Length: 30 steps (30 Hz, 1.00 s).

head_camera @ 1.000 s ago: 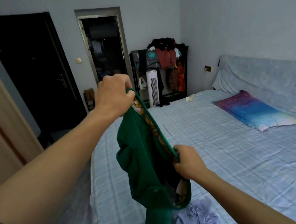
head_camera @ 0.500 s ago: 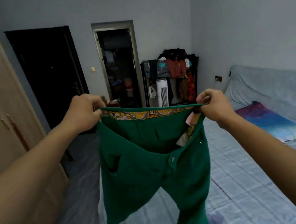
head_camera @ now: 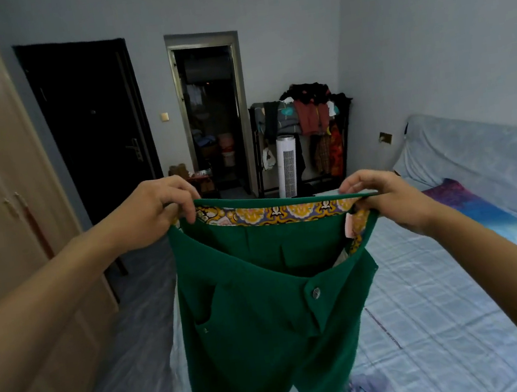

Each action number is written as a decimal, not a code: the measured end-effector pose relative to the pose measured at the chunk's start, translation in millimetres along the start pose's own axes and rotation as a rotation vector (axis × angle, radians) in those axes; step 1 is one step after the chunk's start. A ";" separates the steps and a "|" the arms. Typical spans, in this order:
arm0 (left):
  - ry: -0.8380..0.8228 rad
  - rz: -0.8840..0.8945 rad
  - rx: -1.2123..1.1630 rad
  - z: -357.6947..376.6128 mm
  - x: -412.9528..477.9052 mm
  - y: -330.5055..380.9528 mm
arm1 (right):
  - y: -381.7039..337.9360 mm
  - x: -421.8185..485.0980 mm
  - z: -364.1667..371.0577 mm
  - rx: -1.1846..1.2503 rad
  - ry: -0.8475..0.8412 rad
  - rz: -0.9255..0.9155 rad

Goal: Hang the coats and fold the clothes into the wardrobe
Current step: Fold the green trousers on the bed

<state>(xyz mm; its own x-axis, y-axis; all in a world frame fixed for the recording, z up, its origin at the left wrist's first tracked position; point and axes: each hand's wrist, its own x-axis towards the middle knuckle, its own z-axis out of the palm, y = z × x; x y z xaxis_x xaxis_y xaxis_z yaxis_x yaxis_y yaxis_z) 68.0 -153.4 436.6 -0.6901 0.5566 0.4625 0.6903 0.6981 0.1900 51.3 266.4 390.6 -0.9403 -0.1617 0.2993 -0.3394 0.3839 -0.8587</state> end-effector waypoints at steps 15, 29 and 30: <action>-0.172 0.119 0.037 27.5 -31.6 -23.8 | 8.2 -23.8 -11.1 -0.047 -0.387 0.106; -0.279 0.084 -0.078 28.2 -56.6 -23.1 | -4.3 -28.5 19.5 -0.411 -0.072 -0.237; -0.278 0.085 -0.066 27.4 -58.4 -23.9 | -6.6 -30.0 21.0 -0.425 -0.107 -0.280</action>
<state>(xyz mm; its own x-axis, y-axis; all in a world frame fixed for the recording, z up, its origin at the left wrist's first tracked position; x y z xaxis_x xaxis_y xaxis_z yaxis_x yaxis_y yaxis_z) 85.8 -190.3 381.3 -0.6556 0.7205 0.2261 0.7549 0.6175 0.2209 82.3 249.7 378.5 -0.8119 -0.3945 0.4304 -0.5784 0.6443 -0.5004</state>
